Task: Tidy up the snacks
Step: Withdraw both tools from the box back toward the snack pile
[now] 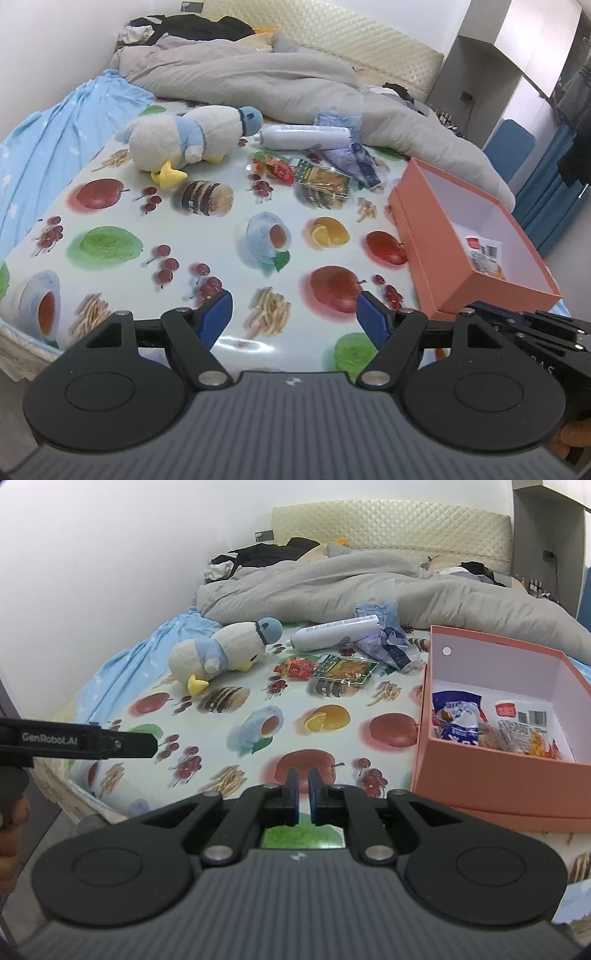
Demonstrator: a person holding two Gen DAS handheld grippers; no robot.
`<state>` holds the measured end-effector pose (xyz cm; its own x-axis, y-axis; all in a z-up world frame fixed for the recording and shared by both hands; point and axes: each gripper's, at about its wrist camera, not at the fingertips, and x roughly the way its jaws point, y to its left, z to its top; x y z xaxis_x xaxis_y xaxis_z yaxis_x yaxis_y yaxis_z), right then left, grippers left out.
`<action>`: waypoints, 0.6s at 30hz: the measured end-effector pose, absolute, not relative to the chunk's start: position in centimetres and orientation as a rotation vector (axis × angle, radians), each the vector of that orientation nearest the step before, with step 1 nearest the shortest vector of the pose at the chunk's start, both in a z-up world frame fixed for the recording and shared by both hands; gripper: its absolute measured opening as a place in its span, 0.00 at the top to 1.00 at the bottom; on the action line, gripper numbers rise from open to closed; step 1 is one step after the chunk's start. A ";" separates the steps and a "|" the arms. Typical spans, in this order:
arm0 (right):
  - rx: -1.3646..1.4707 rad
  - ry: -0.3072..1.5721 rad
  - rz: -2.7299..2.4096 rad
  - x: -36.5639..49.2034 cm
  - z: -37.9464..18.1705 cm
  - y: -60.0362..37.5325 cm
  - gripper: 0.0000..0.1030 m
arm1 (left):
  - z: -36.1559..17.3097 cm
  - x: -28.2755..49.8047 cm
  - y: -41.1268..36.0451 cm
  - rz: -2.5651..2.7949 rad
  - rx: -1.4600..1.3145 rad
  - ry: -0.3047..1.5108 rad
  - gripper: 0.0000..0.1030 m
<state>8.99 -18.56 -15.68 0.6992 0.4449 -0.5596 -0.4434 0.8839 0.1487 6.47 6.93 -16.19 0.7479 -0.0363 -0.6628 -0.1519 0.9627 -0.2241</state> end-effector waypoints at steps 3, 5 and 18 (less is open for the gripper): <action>0.023 0.629 0.513 10.3 -16.4 -17.9 0.53 | -16.8 8.4 8.1 0.074 -0.244 0.727 0.24; 0.017 0.632 0.515 11.0 -16.9 -17.4 0.53 | -17.1 9.8 8.9 0.079 -0.242 0.718 0.24; -0.007 0.639 0.473 19.6 -19.4 -14.0 0.41 | -20.0 21.4 11.2 0.041 -0.254 0.719 0.20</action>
